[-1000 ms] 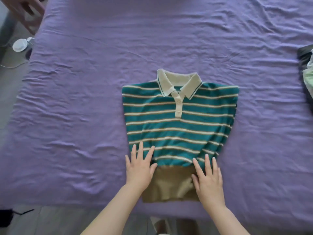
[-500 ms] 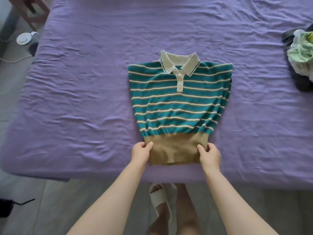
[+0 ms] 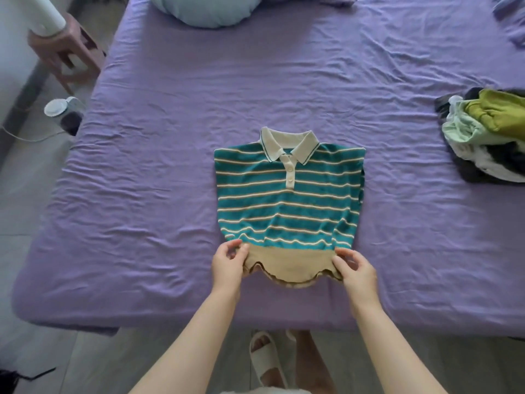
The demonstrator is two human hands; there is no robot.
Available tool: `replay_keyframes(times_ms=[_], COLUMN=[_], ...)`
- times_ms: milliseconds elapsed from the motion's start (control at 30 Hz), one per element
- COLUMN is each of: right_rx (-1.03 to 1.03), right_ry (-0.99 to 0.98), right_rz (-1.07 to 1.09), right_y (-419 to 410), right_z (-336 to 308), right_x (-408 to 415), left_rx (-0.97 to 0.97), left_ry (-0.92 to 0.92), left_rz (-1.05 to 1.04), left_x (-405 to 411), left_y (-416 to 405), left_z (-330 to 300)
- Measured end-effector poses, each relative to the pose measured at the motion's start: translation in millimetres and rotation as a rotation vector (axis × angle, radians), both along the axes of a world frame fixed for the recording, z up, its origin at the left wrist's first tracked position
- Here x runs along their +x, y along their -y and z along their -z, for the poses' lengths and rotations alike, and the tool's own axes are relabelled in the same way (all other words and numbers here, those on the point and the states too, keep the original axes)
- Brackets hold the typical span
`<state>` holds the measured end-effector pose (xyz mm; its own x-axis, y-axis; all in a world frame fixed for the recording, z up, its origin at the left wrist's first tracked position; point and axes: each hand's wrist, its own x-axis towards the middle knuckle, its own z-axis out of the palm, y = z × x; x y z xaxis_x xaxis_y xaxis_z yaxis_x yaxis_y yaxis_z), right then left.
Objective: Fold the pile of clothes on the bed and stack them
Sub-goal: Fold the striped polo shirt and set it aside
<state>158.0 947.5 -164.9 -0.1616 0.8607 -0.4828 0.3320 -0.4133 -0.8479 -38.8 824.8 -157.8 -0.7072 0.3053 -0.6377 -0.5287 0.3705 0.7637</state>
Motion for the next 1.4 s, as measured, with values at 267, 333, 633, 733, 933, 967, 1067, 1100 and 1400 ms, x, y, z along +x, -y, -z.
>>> replay_keyframes(times_ms=[267, 333, 633, 733, 933, 967, 1067, 1100, 1400], right_rx=[-0.341, -0.391, -0.598, -0.634, -0.033, 0.137, 0.340, 0.297, 0.051], right_ry=[-0.122, -0.168, -0.294, -0.298, 0.232, 0.353, 0.546, 0.571, 0.568], right_rz=[0.178, 0.209, 0.297, 0.336, -0.243, -0.327, -0.332, -0.307, -0.384], right_y=[-102, -133, -248, -273, -278, -276, -268, -265, -248], right_z=[-12, -14, -10, 0, 29, 34, 49, 53, 63], right_x=[-54, -74, -164, -176, -154, -144, -118, -111, -103], left_rx=[0.149, 0.170, 0.182, 0.191, -0.155, -0.237, -0.256, -0.289, -0.635], left_ry=[0.459, 0.493, 0.545, 0.520, -0.108, -0.348, -0.763, -0.800, -0.647], left_rz=[-0.278, -0.325, -0.474, -0.501, 0.073, 0.282, 0.831, 0.996, 1.590], left_x=[-69, -90, -161, -175, -153, -141, -102, -89, -64], left_y=[-88, -116, -225, -250, -268, -265, -263, -264, -289], left_z=[-22, -24, -9, 3, 33, 36, 51, 57, 81])
